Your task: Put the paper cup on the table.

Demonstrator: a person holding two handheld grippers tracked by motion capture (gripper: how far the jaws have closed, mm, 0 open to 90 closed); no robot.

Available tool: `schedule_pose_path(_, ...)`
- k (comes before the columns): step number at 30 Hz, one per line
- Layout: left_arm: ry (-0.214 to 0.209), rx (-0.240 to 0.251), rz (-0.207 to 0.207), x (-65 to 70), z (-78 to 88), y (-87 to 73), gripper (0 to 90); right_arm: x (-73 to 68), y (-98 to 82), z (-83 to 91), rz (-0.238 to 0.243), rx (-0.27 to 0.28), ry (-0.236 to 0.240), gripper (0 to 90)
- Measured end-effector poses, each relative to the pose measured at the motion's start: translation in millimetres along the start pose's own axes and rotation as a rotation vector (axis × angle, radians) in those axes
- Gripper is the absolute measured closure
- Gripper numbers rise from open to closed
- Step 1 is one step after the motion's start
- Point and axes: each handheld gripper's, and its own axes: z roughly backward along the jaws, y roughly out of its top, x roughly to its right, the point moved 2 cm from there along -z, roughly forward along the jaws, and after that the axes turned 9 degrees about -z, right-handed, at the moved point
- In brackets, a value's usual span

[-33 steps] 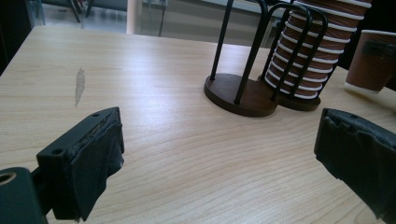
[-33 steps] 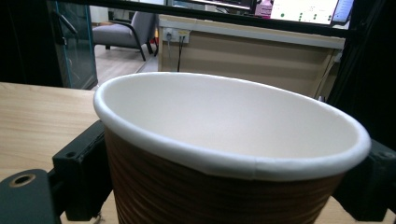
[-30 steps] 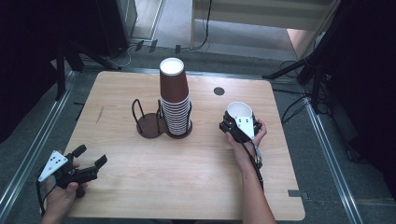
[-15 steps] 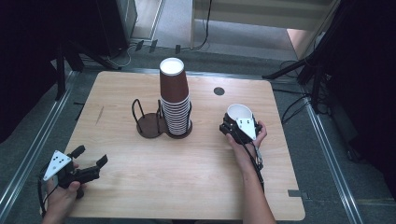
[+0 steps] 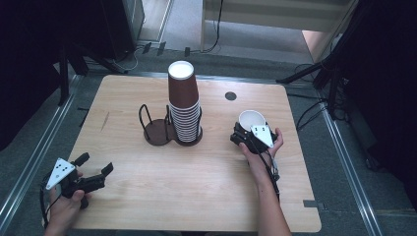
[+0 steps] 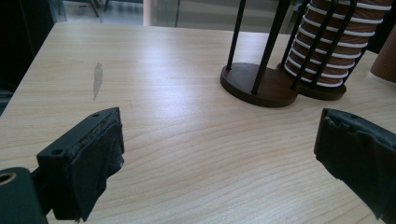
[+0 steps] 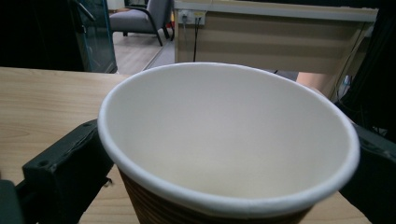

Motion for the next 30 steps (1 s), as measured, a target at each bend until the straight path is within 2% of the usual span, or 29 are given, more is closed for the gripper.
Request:
schedule_pose_path(6,-0.002,0.0,-0.004,0.3,0.0,0.1,2.4,2.1,4.3,8.7,-0.026,0.004,0.025,0.0)
schedule_pose_path(18,-0.001,-0.006,-0.008,0.6,-0.3,0.1,2.4,9.1,11.7,32.1,-0.013,0.045,0.063,0.0)
schedule_pose_path(30,-0.001,-0.011,-0.009,0.6,-0.6,0.2,2.4,25.3,16.7,56.8,-0.034,0.069,0.086,0.0)
